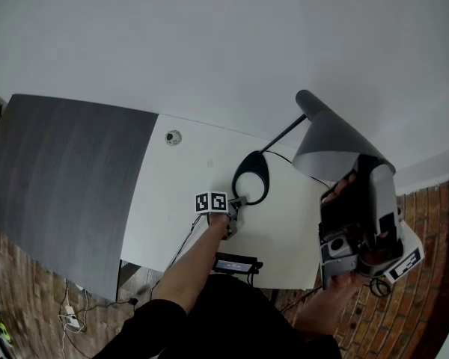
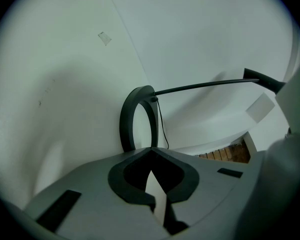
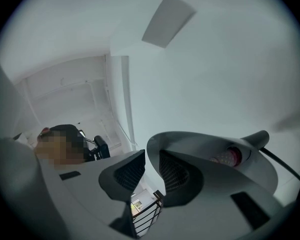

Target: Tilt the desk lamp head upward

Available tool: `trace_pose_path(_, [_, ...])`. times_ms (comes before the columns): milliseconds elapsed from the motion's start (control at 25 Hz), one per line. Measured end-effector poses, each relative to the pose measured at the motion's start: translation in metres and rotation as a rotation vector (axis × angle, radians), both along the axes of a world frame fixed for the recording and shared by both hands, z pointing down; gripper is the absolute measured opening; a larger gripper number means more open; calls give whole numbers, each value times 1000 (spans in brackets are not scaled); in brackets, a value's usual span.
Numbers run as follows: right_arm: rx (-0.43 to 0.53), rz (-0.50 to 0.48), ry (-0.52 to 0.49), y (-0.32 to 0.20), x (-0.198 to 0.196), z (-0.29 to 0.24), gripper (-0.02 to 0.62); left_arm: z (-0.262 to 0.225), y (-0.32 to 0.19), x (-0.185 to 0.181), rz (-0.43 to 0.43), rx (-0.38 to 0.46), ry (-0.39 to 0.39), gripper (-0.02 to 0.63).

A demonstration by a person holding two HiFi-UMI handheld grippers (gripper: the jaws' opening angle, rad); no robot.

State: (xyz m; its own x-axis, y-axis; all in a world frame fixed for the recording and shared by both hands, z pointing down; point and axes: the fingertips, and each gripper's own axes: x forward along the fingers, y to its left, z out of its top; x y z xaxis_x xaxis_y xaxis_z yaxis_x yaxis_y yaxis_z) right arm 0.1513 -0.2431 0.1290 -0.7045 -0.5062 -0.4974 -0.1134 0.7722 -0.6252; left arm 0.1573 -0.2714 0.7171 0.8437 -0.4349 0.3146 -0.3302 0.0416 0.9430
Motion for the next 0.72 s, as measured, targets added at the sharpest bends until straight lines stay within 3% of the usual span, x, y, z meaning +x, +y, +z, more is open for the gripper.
trace_pose_path(280, [48,36,3,2,5,-2,92,0,0,0,1,-4,-2,9])
trace_pose_path(720, [5,18,-29,-2,6,-4,92,1,0,0,6,1,2,9])
